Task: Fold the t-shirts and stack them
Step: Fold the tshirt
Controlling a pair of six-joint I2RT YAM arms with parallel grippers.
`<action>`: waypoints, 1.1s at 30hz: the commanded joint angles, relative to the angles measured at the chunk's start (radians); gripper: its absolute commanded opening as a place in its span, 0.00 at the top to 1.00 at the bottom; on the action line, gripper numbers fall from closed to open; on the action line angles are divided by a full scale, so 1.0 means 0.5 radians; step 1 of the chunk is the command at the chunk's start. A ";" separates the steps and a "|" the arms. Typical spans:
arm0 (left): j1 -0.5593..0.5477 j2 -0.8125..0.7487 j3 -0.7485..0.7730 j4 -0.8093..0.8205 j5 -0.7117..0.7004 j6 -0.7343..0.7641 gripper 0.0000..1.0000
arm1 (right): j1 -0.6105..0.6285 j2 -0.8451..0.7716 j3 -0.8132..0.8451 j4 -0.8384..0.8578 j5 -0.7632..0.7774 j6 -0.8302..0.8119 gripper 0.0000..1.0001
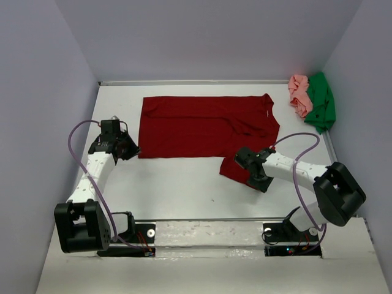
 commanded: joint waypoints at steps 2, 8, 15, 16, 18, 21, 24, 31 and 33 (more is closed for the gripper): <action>0.004 -0.073 -0.028 0.030 0.122 0.013 0.74 | 0.012 0.025 -0.003 -0.039 0.133 0.041 0.60; -0.011 -0.082 -0.052 0.061 0.202 0.019 0.74 | 0.012 0.114 0.015 -0.061 0.182 0.068 0.64; -0.033 -0.082 -0.040 0.043 0.169 0.026 0.74 | 0.012 0.120 0.021 -0.045 0.198 0.084 0.65; -0.033 -0.082 -0.040 0.043 0.165 0.026 0.74 | 0.012 0.123 0.021 -0.042 0.201 0.084 0.66; -0.039 -0.088 -0.046 0.043 0.162 0.026 0.74 | 0.012 0.151 0.015 -0.039 0.198 0.093 0.70; -0.048 -0.088 -0.046 0.034 0.159 0.023 0.74 | 0.012 0.154 0.006 -0.009 0.176 0.093 0.79; -0.048 -0.091 -0.043 0.031 0.153 0.023 0.74 | 0.012 0.138 -0.016 0.040 0.158 0.071 0.83; -0.061 -0.079 -0.049 0.037 0.126 0.016 0.74 | 0.012 0.154 0.027 0.059 0.188 -0.014 0.93; -0.064 -0.064 -0.037 0.024 0.089 0.010 0.74 | 0.012 0.145 0.064 0.047 0.210 -0.033 0.96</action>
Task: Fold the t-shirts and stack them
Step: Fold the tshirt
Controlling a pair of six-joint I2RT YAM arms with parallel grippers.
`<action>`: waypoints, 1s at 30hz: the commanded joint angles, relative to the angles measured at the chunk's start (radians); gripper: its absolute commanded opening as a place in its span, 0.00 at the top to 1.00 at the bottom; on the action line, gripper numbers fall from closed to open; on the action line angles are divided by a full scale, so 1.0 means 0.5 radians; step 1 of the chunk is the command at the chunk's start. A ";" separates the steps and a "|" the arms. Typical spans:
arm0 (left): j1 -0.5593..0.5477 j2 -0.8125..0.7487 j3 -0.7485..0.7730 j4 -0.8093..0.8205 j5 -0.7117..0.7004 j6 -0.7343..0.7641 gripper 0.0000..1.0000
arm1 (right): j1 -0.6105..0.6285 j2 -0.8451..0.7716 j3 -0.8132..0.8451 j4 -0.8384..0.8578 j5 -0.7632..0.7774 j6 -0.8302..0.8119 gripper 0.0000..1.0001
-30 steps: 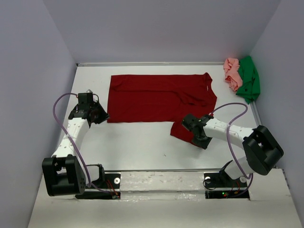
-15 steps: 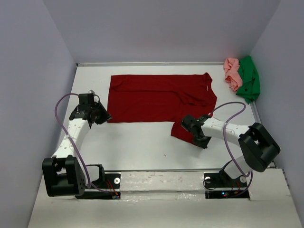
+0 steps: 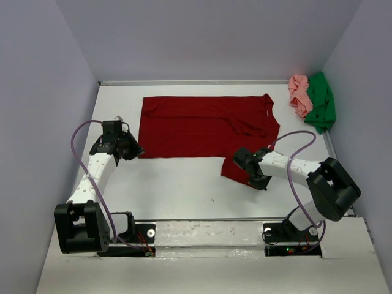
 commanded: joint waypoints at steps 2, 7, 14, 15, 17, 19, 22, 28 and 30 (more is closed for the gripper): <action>-0.024 -0.009 0.010 -0.034 -0.070 0.003 0.74 | 0.012 0.003 0.086 -0.004 0.126 -0.047 0.99; -0.205 0.160 0.120 -0.126 -0.422 -0.049 0.55 | 0.012 -0.055 0.193 -0.053 0.215 -0.123 1.00; -0.260 0.393 0.151 -0.124 -0.708 -0.104 0.37 | 0.012 -0.181 0.233 0.051 0.212 -0.320 1.00; -0.260 0.412 0.157 -0.124 -0.730 -0.116 0.36 | 0.012 -0.190 0.233 0.072 0.215 -0.332 1.00; -0.260 0.455 0.184 -0.151 -0.781 -0.119 0.36 | 0.012 -0.205 0.221 0.094 0.209 -0.378 1.00; -0.260 0.470 0.212 -0.173 -0.809 -0.141 0.35 | 0.012 -0.218 0.199 0.109 0.206 -0.390 1.00; -0.263 0.485 0.218 -0.176 -0.846 -0.174 0.35 | 0.012 -0.263 0.175 0.128 0.181 -0.421 1.00; -0.266 0.635 0.295 -0.154 -0.859 -0.199 0.36 | 0.012 -0.307 0.162 0.170 0.138 -0.461 1.00; -0.269 0.697 0.326 -0.130 -0.846 -0.211 0.38 | 0.012 -0.304 0.162 0.171 0.141 -0.470 1.00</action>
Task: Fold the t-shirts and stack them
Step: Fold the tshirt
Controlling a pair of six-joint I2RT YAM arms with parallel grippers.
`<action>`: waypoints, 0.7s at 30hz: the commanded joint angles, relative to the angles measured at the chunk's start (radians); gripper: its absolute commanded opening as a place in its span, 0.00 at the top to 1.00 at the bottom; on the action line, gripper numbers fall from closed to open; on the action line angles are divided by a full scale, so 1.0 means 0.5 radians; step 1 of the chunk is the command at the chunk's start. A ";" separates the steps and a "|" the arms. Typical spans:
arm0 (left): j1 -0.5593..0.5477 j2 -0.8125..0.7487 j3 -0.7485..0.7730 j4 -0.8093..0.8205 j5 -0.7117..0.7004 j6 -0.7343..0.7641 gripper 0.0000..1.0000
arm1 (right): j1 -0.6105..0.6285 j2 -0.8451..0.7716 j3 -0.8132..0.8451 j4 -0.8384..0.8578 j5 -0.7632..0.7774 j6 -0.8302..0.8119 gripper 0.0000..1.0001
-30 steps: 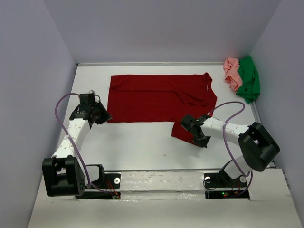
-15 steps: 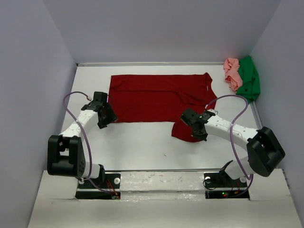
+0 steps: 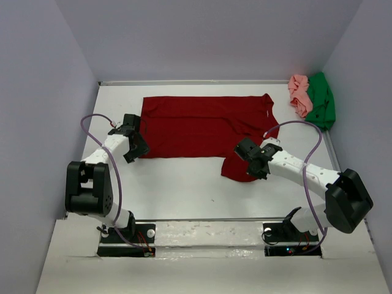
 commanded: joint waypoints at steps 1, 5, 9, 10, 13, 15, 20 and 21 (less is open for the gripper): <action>-0.012 0.122 0.124 0.008 -0.058 -0.047 0.38 | 0.012 -0.040 -0.001 0.066 0.033 -0.035 1.00; -0.015 0.218 0.176 0.029 -0.061 -0.047 0.39 | 0.012 -0.033 -0.004 0.072 0.018 -0.038 1.00; -0.015 0.297 0.232 0.038 -0.064 -0.047 0.41 | 0.012 -0.030 -0.022 0.075 0.009 -0.035 1.00; -0.015 0.319 0.250 0.044 -0.061 -0.043 0.41 | 0.012 -0.030 -0.025 0.078 0.005 -0.038 1.00; -0.015 0.350 0.275 0.060 -0.049 -0.040 0.43 | 0.012 -0.018 -0.022 0.078 0.005 -0.038 1.00; -0.015 0.383 0.308 0.048 -0.052 -0.034 0.46 | 0.012 -0.021 -0.026 0.072 0.002 -0.035 1.00; -0.015 0.408 0.293 0.032 -0.074 -0.059 0.66 | 0.012 -0.027 -0.026 0.060 0.005 -0.032 1.00; -0.015 0.411 0.281 0.029 -0.074 -0.059 0.70 | 0.012 -0.021 -0.022 0.060 0.005 -0.035 1.00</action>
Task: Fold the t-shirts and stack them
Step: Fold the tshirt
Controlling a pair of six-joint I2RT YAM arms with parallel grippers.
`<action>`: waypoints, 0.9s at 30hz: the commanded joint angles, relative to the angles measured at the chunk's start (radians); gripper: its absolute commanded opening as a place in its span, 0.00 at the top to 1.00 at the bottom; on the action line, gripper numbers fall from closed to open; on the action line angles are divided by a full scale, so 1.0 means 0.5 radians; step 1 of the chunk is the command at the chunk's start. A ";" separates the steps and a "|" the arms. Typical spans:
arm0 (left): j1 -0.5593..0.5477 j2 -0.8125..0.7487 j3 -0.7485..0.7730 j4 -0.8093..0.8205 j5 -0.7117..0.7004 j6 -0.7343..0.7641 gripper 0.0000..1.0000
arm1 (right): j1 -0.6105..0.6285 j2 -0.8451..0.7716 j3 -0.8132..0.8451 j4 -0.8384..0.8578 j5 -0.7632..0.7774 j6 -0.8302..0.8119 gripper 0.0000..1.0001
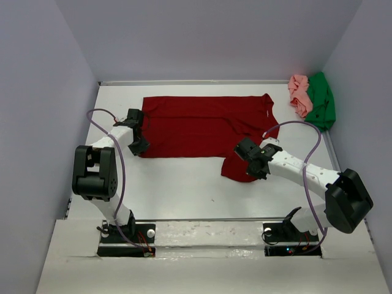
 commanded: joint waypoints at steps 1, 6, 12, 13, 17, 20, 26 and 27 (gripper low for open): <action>-0.012 0.010 0.034 -0.034 -0.050 -0.030 0.72 | 0.012 -0.021 -0.010 0.023 0.030 0.003 1.00; -0.012 -0.048 -0.006 -0.059 -0.038 -0.042 1.00 | 0.012 -0.018 -0.004 0.016 0.024 0.003 1.00; -0.012 -0.201 -0.120 -0.154 0.094 -0.125 1.00 | 0.012 -0.067 -0.007 -0.026 0.011 0.018 1.00; -0.012 -0.265 -0.165 -0.169 0.107 -0.155 1.00 | 0.012 -0.082 -0.013 -0.036 0.008 0.024 1.00; -0.021 -0.440 -0.270 -0.255 0.153 -0.232 1.00 | 0.030 -0.150 -0.010 -0.130 0.014 0.095 1.00; -0.027 -0.566 -0.301 -0.350 0.159 -0.263 1.00 | 0.079 -0.168 0.014 -0.189 0.048 0.162 1.00; -0.027 -0.778 -0.353 -0.482 0.021 -0.352 1.00 | 0.146 -0.303 0.072 -0.450 0.162 0.374 1.00; -0.027 -0.790 -0.356 -0.488 0.018 -0.349 1.00 | 0.147 -0.331 0.076 -0.508 0.171 0.395 1.00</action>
